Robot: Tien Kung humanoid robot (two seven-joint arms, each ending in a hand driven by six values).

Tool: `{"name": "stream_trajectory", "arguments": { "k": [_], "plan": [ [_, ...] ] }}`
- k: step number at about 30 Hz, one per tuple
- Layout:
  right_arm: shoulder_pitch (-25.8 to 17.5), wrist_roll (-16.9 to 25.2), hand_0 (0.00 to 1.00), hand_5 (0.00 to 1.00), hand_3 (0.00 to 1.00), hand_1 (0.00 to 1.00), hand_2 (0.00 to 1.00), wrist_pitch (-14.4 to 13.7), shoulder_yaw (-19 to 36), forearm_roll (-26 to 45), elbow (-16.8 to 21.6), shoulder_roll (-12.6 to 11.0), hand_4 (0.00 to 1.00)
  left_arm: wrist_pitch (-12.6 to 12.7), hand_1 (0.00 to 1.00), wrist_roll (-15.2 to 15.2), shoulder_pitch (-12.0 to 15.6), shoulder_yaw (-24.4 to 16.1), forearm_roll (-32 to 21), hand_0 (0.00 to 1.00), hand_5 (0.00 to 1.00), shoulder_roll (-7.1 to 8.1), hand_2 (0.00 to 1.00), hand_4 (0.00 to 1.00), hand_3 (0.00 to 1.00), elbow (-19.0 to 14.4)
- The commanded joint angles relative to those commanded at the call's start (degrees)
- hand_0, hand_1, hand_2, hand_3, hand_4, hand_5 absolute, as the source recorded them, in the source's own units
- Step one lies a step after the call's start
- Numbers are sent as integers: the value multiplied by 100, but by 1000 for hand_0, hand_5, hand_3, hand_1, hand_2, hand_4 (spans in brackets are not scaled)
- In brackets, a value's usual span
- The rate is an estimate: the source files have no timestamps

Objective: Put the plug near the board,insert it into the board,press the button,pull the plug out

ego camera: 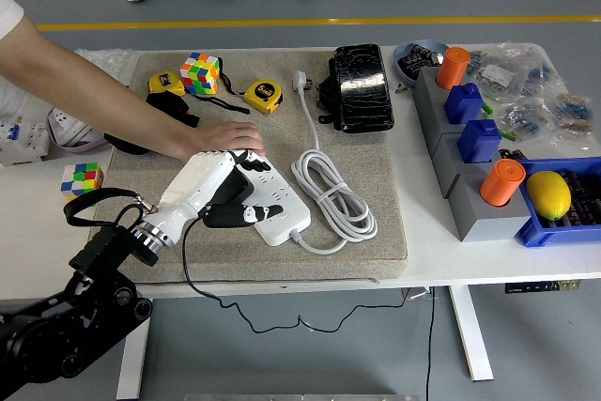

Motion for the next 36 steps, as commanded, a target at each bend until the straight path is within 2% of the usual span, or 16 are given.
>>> {"name": "stream_trajectory", "arguments": {
  "k": [2, 3, 8, 9, 12, 14, 15, 20, 21, 23, 26, 27, 36],
  "plan": [
    [0, -1, 489, 338, 504, 535, 531, 1, -5, 2, -1, -1, 810, -112, 609, 70, 28, -12, -58, 479, 589, 50, 619, 969, 619, -228],
    [-3, -1, 488, 338, 505, 535, 531, 1, -5, 1, -1, -1, 810, -212, 548, 130, 40, -12, -102, 373, 591, 83, 589, 970, 631, -387],
    [-12, -5, 488, 338, 505, 535, 531, 4, -27, 21, -9, 3, 810, -718, 548, 511, 39, 10, -263, 373, 591, 165, 589, 970, 631, -960],
    [-13, -6, 488, 338, 505, 536, 530, 5, -32, 25, -11, 3, 810, -878, 386, 668, 30, 11, -310, 259, 567, 170, 483, 964, 638, -1088],
    [-17, -9, 488, 338, 505, 536, 530, 7, -35, 18, -8, 2, 810, -1250, 386, 1074, 10, 17, -357, 259, 567, 172, 483, 964, 638, -1291],
    [-9, -10, 488, 338, 505, 536, 530, 8, -27, 10, -4, 0, 810, -1603, 386, 1434, -23, 19, -272, 259, 567, 172, 483, 964, 638, -1433],
    [-8, -10, 488, 338, 505, 536, 530, 8, -26, 10, -4, 1, 811, -1741, 178, 1569, -34, 20, -239, 148, 242, 173, 257, 852, 683, -1474],
    [-14, -15, 488, 338, 505, 536, 530, 10, -22, 16, -4, 2, 811, -2500, 178, 2185, -80, 18, -245, 148, 242, 180, 257, 852, 683, -1612],
    [-16, -15, 487, 339, 505, 536, 526, 11, -23, 20, -6, 2, 813, -2626, 101, 2274, -87, 24, -283, 72, 2, 184, 170, 747, 880, -1626],
    [-19, -17, 487, 339, 505, 536, 526, 12, -32, 28, -9, 1, 813, -2832, 101, 2408, -93, 33, -372, 72, 2, 189, 170, 747, 880, -1646],
    [-21, -17, 487, 339, 505, 536, 526, 14, -33, 26, -8, 3, 813, -3013, 101, 2543, -102, 50, -517, 72, 2, 191, 170, 747, 880, -1667],
    [-19, -18, 487, 337, 505, 536, 526, 14, -33, 25, -7, 3, 813, -3053, 100, 2576, -106, 55, -542, 62, 2, 188, 161, 786, 953, -1667],
    [-12, -16, 485, 338, 505, 536, 525, 16, -25, 12, -2, 5, 814, -3216, 100, 2775, -130, 97, -510, 59, 2, 153, 164, 791, 942, -1564]
  ]
}}
